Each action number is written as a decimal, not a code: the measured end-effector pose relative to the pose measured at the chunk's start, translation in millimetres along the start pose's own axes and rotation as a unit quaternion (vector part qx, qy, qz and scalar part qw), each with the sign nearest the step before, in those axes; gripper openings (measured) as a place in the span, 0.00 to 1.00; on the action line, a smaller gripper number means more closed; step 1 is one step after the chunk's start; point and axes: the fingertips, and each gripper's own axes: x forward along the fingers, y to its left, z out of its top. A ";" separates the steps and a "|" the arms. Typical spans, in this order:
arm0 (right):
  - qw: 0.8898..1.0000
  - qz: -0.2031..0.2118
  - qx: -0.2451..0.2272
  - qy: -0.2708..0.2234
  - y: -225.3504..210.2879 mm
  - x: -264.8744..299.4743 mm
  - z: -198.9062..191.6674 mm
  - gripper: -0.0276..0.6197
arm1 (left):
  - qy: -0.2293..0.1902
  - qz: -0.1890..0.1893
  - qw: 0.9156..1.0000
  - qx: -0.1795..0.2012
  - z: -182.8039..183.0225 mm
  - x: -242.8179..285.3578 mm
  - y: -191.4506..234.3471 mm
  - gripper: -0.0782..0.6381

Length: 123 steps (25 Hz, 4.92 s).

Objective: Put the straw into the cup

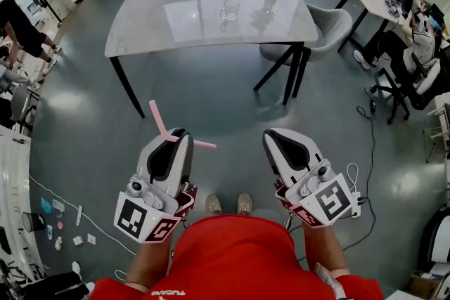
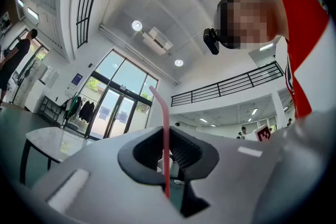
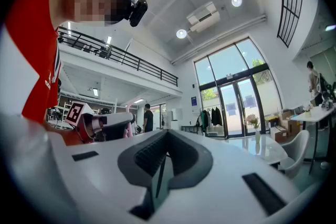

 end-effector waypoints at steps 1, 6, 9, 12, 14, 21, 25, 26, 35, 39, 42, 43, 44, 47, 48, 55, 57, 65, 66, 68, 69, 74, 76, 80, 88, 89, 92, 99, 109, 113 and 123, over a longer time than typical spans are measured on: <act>1.000 0.000 0.000 0.000 -0.8 -0.4 0.5 0.04 | -0.001 0.000 1.000 0.000 0.6 0.6 -0.9 0.16; 1.000 0.000 0.001 -0.001 -4.5 0.2 0.9 0.04 | 0.001 0.003 1.000 0.001 -0.3 3.5 -1.4 0.16; 1.000 0.006 0.002 -0.001 -5.1 1.0 -1.0 0.04 | 0.002 0.005 1.000 0.003 -2.3 4.7 -1.7 0.16; 0.999 0.027 0.016 -0.009 2.8 4.0 0.4 0.04 | 0.003 0.008 1.000 0.003 -1.3 2.4 0.3 0.16; 0.999 0.035 0.022 -0.011 6.0 6.0 0.0 0.05 | 0.003 0.010 1.000 0.003 -0.8 2.1 1.6 0.16; 0.999 0.037 0.020 -0.008 -29.1 -3.0 -3.6 0.05 | -0.004 0.023 1.000 0.012 -9.6 34.6 -8.0 0.16; 0.999 0.034 0.024 -0.011 -49.7 -12.3 -2.7 0.04 | -0.004 0.029 0.999 0.021 -11.7 50.6 -17.7 0.16; 0.999 0.034 0.025 -0.012 -53.7 -14.9 -2.7 0.05 | -0.003 0.030 0.999 0.023 -13.2 53.3 -19.9 0.16; 0.999 0.038 0.023 -0.016 -81.5 -27.5 -5.4 0.05 | 0.004 0.043 0.998 0.037 -27.4 76.3 -31.6 0.16; 0.999 0.039 0.023 -0.016 -87.0 -24.5 -6.5 0.05 | 0.002 0.043 0.998 0.039 -28.2 83.0 -28.4 0.16; 0.999 0.038 0.018 -0.013 -93.5 -16.0 -8.4 0.05 | -0.003 0.043 0.998 0.037 -29.5 89.2 -18.7 0.16; 0.999 0.037 0.016 -0.012 -96.3 -12.6 -8.8 0.04 | -0.005 0.043 0.998 0.036 -30.4 92.2 -14.5 0.16; 0.999 0.036 0.014 -0.011 -99.7 -8.8 -9.0 0.05 | -0.007 0.042 0.998 0.035 -31.2 95.9 -9.9 0.16; 1.000 0.030 0.006 -0.006 -112.1 6.7 -9.5 0.05 | -0.014 0.038 0.999 0.030 -33.1 109.4 6.8 0.16; 1.000 0.027 0.004 -0.005 -116.7 13.6 -9.6 0.05 | -0.015 0.036 0.999 0.029 -33.7 114.4 13.6 0.16; 1.000 0.012 -0.001 0.002 -149.2 72.4 -12.7 0.05 | -0.018 0.019 0.999 0.027 -34.1 156.1 68.0 0.16; 1.000 0.006 -0.002 0.004 -157.3 91.2 -13.9 0.05 | -0.017 0.013 0.999 0.029 -32.8 166.9 84.5 0.16; 1.000 -0.012 -0.006 0.012 -188.3 168.6 -19.6 0.05 | -0.011 -0.009 1.000 0.018 -37.7 209.7 156.0 0.16; 1.000 -0.014 -0.006 0.014 -191.9 176.6 -20.2 0.05 | -0.011 -0.012 1.000 0.017 -38.0 214.8 163.0 0.16; 1.000 -0.018 -0.008 0.016 -197.7 190.6 -20.6 0.05 | -0.012 -0.019 1.000 0.014 -38.0 223.7 175.6 0.16; 1.000 -0.020 -0.009 0.017 -200.1 197.1 -20.6 0.05 | -0.013 -0.022 1.000 0.013 -37.7 227.5 181.4 0.16; 0.999 -0.032 -0.012 0.026 -212.0 224.1 -23.7 0.05 | -0.014 -0.031 0.999 0.007 -38.3 244.2 211.1 0.16; 0.999 -0.036 -0.012 0.030 -215.8 231.5 -26.5 0.05 | -0.013 -0.032 0.999 0.003 -40.1 250.3 221.2 0.16; 0.999 -0.042 -0.012 0.033 -227.2 239.0 -28.9 0.05 | -0.012 -0.036 0.999 -0.003 -43.8 265.9 232.1 0.16; 0.999 -0.042 -0.007 0.031 -269.4 252.6 -37.0 0.05 | -0.010 -0.029 1.000 0.001 -54.6 305.4 245.3 0.16; 0.999 -0.039 -0.008 0.030 -274.1 256.4 -37.3 0.05 | -0.010 -0.027 1.000 0.003 -55.3 309.6 248.4 0.16; 0.999 -0.031 -0.011 0.026 -289.8 268.5 -39.2 0.05 | -0.011 -0.018 1.000 0.008 -58.2 323.3 259.1 0.16; 0.999 -0.020 -0.017 0.025 -344.3 292.2 -41.0 0.05 | -0.012 0.001 1.000 0.012 -70.6 375.5 282.8 0.16; 1.000 0.008 -0.007 0.024 -422.5 320.2 -44.5 0.05 | -0.002 0.033 0.999 0.028 -92.8 452.6 306.1 0.16; 1.000 0.020 0.000 0.024 -452.8 326.8 -46.4 0.05 | 0.006 0.051 0.998 0.037 -105.4 479.0 315.1 0.16; 0.998 0.046 0.022 0.035 -501.6 341.0 -64.5 0.05 | 0.035 0.096 0.993 0.051 -145.6 522.9 341.9 0.16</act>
